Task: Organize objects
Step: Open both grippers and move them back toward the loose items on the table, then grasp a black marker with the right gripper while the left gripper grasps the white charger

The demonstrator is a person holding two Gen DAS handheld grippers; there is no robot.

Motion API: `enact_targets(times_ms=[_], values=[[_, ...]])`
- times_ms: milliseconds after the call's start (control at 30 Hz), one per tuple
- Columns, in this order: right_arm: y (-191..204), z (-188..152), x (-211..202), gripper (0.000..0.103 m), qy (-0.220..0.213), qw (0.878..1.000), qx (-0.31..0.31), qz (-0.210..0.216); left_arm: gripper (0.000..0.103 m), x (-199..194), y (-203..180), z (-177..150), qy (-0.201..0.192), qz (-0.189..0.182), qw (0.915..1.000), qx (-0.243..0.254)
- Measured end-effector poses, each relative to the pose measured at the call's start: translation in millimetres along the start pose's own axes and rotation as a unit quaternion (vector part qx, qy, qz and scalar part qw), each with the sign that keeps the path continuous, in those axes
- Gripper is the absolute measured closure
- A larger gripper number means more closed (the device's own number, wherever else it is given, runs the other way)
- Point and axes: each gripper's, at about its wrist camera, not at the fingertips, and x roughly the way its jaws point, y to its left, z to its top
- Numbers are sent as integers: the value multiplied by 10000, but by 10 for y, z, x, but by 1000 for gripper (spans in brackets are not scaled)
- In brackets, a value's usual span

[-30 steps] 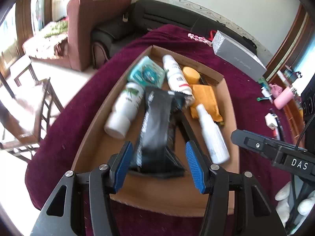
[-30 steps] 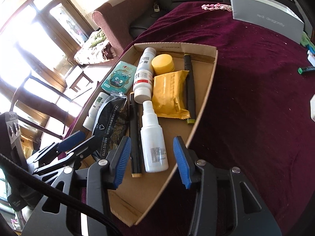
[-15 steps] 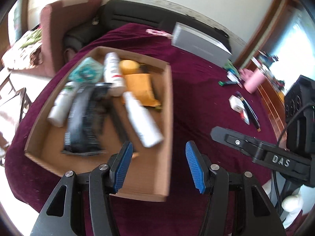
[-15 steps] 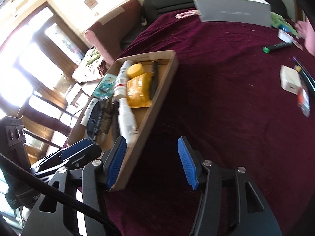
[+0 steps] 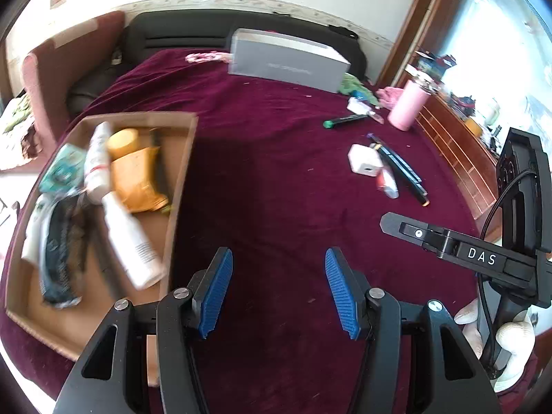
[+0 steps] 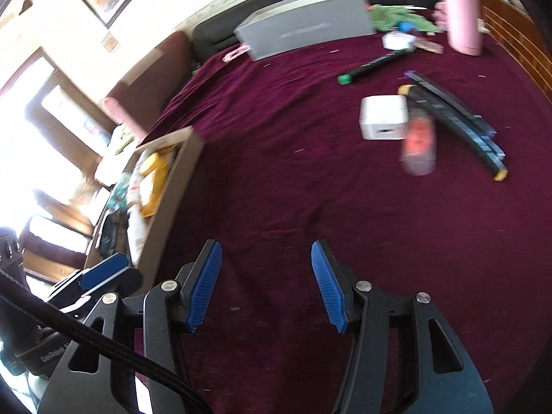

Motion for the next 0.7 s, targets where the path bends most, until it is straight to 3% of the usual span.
enact_targets(times_ms=[333,500,700], values=[[-679,213,-299,49,-331,9974,456,-460,53,405,-442,170,280,-228,9991,234],[-1013,341,-355,49,-476,9943,792,-525,53,565,-481,111,548,-274,9980,165],[-1230,559,-285,49,-508,9931,889,-578,53,631,-464,163,591,-268,9979,68]])
